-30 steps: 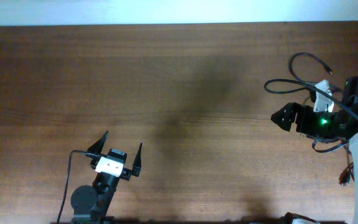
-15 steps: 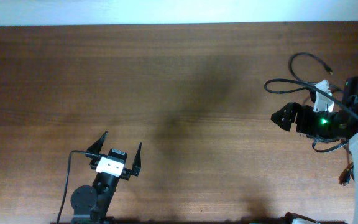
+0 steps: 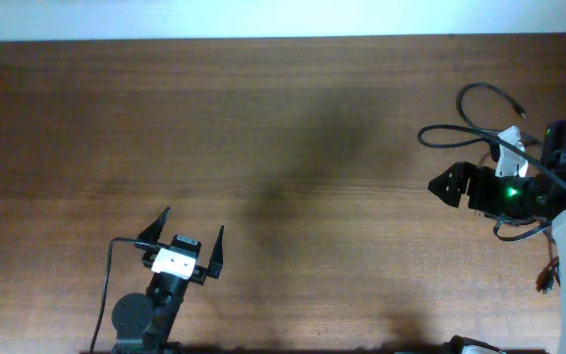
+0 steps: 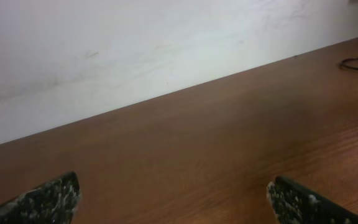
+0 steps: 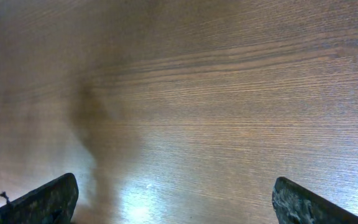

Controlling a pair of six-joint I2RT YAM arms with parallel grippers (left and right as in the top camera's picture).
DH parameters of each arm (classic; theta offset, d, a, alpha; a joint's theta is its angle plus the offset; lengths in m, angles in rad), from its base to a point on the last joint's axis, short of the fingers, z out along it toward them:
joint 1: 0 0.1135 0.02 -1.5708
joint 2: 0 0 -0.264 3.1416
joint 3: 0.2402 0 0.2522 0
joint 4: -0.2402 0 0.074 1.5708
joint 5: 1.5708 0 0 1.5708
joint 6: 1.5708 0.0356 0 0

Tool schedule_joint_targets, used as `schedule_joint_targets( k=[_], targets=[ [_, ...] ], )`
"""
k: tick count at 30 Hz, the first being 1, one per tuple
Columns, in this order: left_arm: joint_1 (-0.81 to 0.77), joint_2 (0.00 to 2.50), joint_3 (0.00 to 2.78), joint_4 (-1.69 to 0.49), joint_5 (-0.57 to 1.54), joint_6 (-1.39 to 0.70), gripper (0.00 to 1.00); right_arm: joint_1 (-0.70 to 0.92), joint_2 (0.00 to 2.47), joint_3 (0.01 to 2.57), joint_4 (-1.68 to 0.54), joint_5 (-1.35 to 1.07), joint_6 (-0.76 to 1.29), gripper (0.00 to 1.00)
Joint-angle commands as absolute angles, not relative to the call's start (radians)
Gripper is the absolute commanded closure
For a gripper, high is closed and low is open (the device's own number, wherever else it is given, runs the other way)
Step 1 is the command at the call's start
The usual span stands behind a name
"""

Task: Untangle cables

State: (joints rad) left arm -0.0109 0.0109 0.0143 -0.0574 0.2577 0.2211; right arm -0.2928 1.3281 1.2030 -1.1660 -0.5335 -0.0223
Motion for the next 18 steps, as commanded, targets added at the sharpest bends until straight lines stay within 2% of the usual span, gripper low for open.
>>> schedule_joint_targets(
  k=[1,18],
  targets=[
    [-0.012,0.005,0.009,-0.062,0.247,0.234,0.01,-0.287,1.328,1.203,-1.163,-0.545,-0.018,0.01],
    [-0.012,0.005,0.009,-0.062,0.247,0.234,0.01,-0.287,1.342,1.203,-1.163,-0.538,-0.018,0.01]
  ],
)
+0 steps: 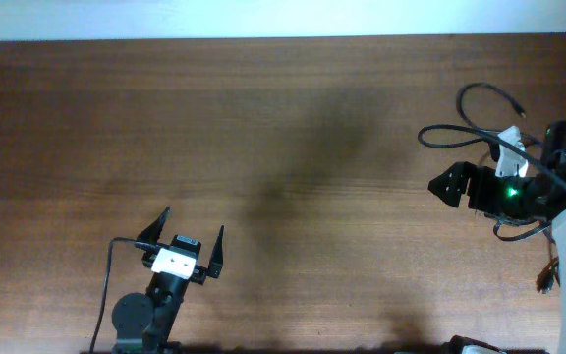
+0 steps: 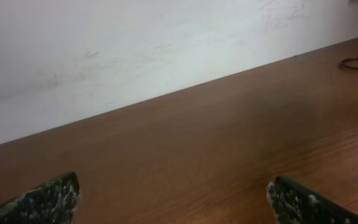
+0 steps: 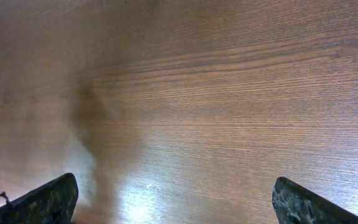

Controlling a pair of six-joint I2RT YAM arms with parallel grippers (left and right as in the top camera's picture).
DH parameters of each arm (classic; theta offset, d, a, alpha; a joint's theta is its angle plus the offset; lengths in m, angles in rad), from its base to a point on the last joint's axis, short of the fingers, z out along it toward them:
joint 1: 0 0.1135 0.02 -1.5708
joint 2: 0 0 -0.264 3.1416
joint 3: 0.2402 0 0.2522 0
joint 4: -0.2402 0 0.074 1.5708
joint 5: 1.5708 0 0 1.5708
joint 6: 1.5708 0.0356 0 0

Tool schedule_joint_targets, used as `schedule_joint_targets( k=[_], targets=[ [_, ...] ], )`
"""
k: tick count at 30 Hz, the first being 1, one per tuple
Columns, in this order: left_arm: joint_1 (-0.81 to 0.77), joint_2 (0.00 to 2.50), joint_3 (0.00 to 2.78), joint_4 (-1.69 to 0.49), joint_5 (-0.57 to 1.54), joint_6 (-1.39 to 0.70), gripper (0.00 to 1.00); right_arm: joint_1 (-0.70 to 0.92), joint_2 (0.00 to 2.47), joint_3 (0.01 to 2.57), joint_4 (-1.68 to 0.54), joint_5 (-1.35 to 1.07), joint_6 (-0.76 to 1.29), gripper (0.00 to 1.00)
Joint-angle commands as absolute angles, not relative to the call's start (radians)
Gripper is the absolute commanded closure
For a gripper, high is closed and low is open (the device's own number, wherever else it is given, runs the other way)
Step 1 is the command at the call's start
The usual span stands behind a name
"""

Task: Untangle cables

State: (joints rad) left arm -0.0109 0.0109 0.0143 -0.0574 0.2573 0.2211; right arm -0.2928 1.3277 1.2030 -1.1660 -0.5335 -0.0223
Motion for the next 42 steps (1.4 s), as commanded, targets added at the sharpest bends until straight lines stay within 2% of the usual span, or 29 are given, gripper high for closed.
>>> schedule_joint_targets(
  k=[1,19,37,42],
  targets=[
    [-0.012,0.005,0.009,-0.062,0.247,0.234,0.01,-0.287,1.345,1.203,-1.163,-0.538,-0.018,0.01],
    [-0.012,0.005,0.009,-0.062,0.247,0.234,0.01,-0.287,1.318,1.203,-1.128,-0.466,-0.018,0.01],
    [-0.012,0.005,0.009,-0.062,0.247,0.234,0.01,-0.287,1.018,1.152,-0.949,-0.467,-0.022,0.01],
    [-0.012,0.005,0.009,-0.062,0.247,0.234,0.01,-0.287,0.916,1.048,-0.85,-0.468,-0.021,0.01]
  ],
)
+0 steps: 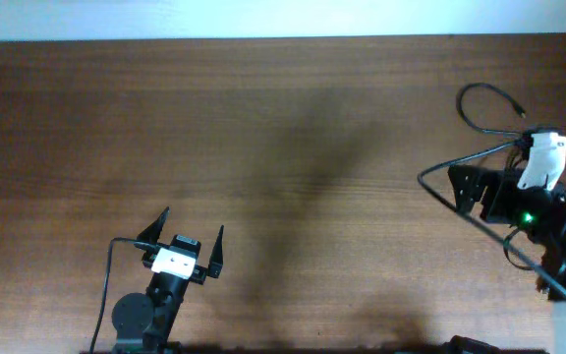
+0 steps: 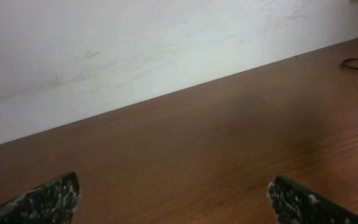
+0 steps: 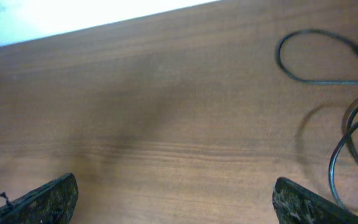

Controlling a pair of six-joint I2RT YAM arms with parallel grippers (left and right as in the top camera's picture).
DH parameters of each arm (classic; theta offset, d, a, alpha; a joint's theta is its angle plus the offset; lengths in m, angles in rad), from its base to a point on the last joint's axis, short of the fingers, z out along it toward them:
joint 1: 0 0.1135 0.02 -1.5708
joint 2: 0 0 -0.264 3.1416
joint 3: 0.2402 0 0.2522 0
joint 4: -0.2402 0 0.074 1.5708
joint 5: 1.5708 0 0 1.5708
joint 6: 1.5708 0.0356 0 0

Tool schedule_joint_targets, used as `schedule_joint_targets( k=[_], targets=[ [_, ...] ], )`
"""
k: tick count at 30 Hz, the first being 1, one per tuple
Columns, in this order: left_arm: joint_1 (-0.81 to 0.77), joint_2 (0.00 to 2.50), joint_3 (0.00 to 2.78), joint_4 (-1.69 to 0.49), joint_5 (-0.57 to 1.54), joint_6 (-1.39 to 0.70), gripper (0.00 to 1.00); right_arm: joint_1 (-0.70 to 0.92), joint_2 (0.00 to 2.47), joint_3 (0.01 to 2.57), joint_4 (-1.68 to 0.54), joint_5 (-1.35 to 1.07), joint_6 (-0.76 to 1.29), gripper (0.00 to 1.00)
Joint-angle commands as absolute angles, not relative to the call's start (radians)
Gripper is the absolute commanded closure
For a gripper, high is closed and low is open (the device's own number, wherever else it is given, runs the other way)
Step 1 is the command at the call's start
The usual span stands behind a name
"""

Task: Untangle cables

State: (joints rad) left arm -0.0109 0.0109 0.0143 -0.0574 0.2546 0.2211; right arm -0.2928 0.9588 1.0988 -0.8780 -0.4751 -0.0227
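A thin black cable [image 1: 472, 96] lies in a loop near the table's far right corner, its plug end pointing right; the right wrist view shows the loop [image 3: 303, 78] too. A second black cable [image 1: 438, 167] bends out to the left of the right arm and runs back under it; part of its curve [image 3: 339, 149] shows at the right edge. My right gripper [image 1: 463, 187] hangs open left of these cables, holding nothing [image 3: 174, 202]. My left gripper [image 1: 189, 233] stands open at the near left, far from them [image 2: 173, 199].
The brown wooden table [image 1: 283, 118] ends at a white wall along the far side. A black lead [image 1: 106, 280] runs from the left arm's base. In the left wrist view a bit of cable shows far off at the right edge.
My right arm has drawn back to the right and tipped up; its wrist view showed bare wood, now the cable loops and the wall. The second cable now bows out lower left.
At both earlier moments my right gripper stood open over bare wood just left of the cables, and my left gripper stood open at the near left. The left has stayed put. The right now sits farther right, facing the cables.
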Motion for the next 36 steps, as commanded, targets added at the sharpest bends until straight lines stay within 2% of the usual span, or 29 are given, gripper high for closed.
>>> schedule_joint_targets(
  k=[1,12,24,27,32,36],
  targets=[
    [-0.012,0.005,0.009,-0.062,0.247,0.234,0.01,-0.287,0.893,1.018,-0.827,-0.471,-0.021,0.01],
    [-0.012,0.005,0.009,-0.062,0.247,0.234,0.01,-0.286,0.62,0.618,-0.461,-0.585,-0.017,0.01],
    [-0.012,0.005,0.009,-0.062,0.247,0.234,0.01,-0.208,0.359,0.386,-0.229,-0.591,-0.017,0.01],
    [-0.012,0.005,0.009,-0.062,0.247,0.234,0.01,-0.208,0.273,0.277,-0.133,-0.591,0.046,0.01],
    [-0.012,0.005,0.009,-0.062,0.247,0.234,0.01,-0.187,0.105,0.009,0.154,-0.592,0.223,0.01],
    [-0.012,0.005,0.009,-0.062,0.247,0.234,0.01,-0.074,0.003,0.006,0.095,-0.484,0.192,0.01]
  ],
)
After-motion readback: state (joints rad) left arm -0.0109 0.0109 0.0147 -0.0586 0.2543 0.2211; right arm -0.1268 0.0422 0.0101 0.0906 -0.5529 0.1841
